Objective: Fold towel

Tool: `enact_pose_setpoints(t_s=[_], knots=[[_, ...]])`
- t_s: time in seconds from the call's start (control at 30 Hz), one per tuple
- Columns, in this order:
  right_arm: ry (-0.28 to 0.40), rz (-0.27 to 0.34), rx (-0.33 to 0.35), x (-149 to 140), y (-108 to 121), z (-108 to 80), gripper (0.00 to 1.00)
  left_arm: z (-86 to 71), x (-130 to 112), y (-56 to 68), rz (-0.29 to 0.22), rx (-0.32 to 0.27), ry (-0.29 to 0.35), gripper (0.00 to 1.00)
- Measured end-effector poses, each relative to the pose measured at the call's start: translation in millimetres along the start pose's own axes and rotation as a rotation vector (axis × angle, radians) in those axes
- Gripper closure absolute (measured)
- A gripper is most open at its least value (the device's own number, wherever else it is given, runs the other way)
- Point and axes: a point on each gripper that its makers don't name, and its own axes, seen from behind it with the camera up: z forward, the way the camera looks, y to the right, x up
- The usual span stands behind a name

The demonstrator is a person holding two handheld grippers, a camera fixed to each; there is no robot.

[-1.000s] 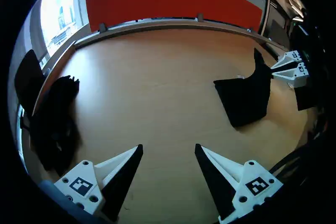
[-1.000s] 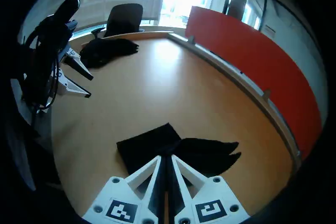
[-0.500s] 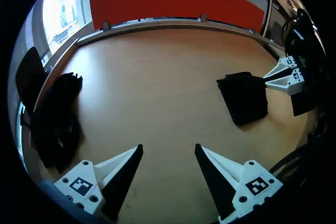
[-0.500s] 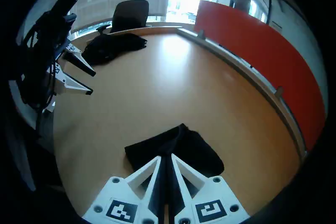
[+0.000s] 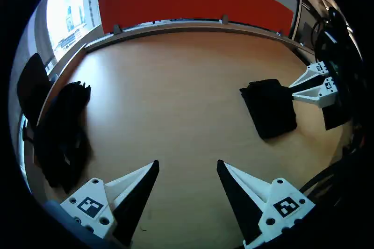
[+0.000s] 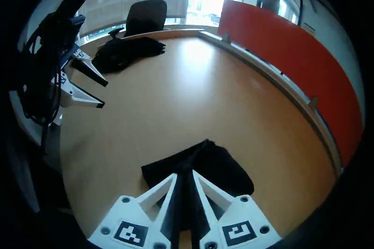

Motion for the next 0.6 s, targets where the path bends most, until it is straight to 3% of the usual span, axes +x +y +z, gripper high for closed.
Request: enact_pose_setpoints(t_s=[0.27,0.4,0.6], knots=[[-0.001,0.016,0.011,-1.1,-2.5,0.6,0.85,-0.3,-1.6,-0.2,0.0,0.001,-0.003,0.09],[-0.007,0.015,0.016,-3.2,-3.6,-1.2,0.77,-0.4,-2.2,0.5,0.0,0.001,-0.003,0.09],[-0.011,0.017,0.021,-5.6,-5.3,-3.7,0.51,0.4,-1.7,1.6,0.001,-0.001,-0.002,0.08]])
